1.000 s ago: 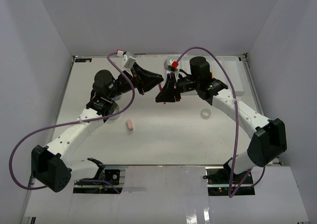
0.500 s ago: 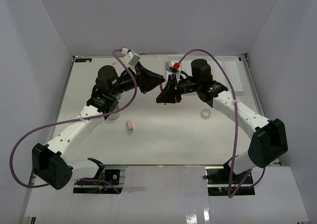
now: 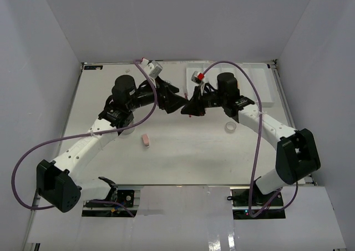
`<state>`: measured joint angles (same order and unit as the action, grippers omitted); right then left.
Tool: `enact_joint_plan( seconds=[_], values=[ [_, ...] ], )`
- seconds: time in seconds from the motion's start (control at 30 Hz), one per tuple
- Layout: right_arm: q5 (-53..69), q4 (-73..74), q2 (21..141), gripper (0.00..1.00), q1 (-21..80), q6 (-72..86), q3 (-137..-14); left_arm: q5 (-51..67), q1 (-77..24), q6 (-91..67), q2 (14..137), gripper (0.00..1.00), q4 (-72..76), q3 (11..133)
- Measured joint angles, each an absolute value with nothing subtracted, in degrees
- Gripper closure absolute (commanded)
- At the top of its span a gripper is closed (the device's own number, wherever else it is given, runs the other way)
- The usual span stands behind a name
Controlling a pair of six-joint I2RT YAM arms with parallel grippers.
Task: Sort the stationery into containers
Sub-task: Place the pen in the storage box.
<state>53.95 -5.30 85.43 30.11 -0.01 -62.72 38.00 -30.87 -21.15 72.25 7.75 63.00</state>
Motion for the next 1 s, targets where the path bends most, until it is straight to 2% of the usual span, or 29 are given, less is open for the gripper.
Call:
enact_joint_plan(
  seconds=[0.23, 0.43, 0.63, 0.8, 1.0],
  values=[
    [37.9, 1.8, 92.3, 0.92, 24.1, 1.2, -65.7, 23.9, -30.9, -18.0, 67.6, 0.02, 1.5, 59.7],
    [20.0, 12.1, 104.1, 0.89, 20.5, 2.0, -80.3, 7.6, -30.4, -16.1, 67.5, 0.02, -5.6, 56.8],
    [11.2, 17.2, 116.6, 0.84, 17.5, 4.2, -95.5, -3.3, -29.6, -14.7, 69.3, 0.02, -9.9, 55.8],
    [6.4, 22.1, 126.7, 0.76, 15.7, 5.6, -105.5, -8.3, -28.6, -13.7, 69.9, 0.02, -11.9, 54.6],
    [3.1, 27.0, 132.3, 0.57, 15.1, 6.2, -109.2, -11.2, -28.2, -13.1, 70.7, 0.02, -12.5, 54.3]
  ],
)
